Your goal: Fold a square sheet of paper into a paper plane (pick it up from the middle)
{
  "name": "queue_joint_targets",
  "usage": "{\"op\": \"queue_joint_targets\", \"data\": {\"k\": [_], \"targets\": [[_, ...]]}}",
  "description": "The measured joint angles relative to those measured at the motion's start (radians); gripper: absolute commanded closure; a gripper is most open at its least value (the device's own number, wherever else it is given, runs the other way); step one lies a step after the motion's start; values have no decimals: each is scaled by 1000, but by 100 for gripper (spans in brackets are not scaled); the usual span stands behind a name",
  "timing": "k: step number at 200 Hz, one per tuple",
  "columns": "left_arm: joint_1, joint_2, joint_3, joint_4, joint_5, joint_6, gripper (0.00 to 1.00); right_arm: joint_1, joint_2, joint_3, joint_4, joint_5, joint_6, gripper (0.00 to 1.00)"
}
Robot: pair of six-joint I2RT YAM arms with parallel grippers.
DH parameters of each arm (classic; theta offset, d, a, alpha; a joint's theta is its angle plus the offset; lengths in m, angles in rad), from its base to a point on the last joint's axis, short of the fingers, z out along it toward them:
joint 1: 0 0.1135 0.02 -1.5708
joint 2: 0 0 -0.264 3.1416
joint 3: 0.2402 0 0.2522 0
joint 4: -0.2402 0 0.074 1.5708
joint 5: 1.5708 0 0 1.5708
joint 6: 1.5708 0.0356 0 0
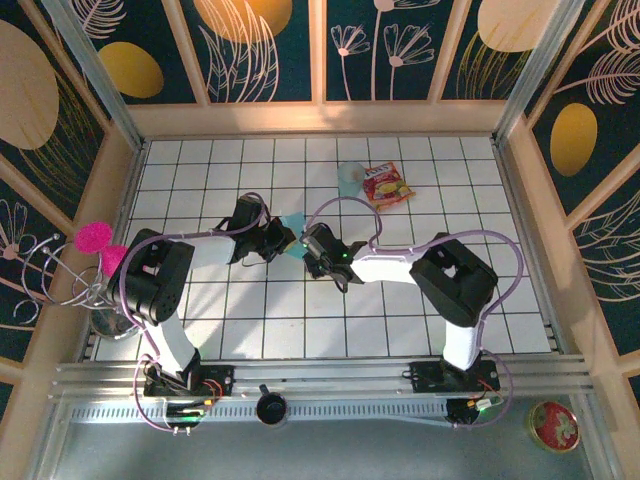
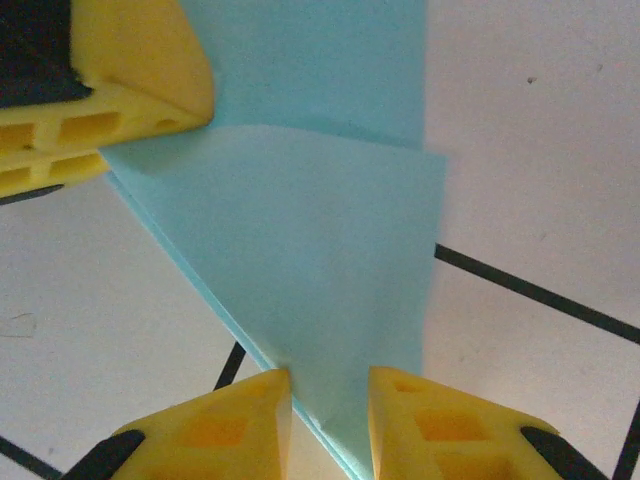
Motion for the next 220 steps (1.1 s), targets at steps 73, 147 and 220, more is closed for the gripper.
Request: {"op": "queue_joint_targets", "data": {"k": [73, 147, 220], "targets": [[-1, 0, 1, -2, -3, 0, 98, 6, 30, 15, 5, 50, -35, 67], [-1, -8, 3, -36, -29, 8, 97, 1, -92, -18, 2, 30, -109, 63], [-1, -22, 13, -55, -29, 13, 96, -3, -63, 12, -3, -93, -174, 58]]}}
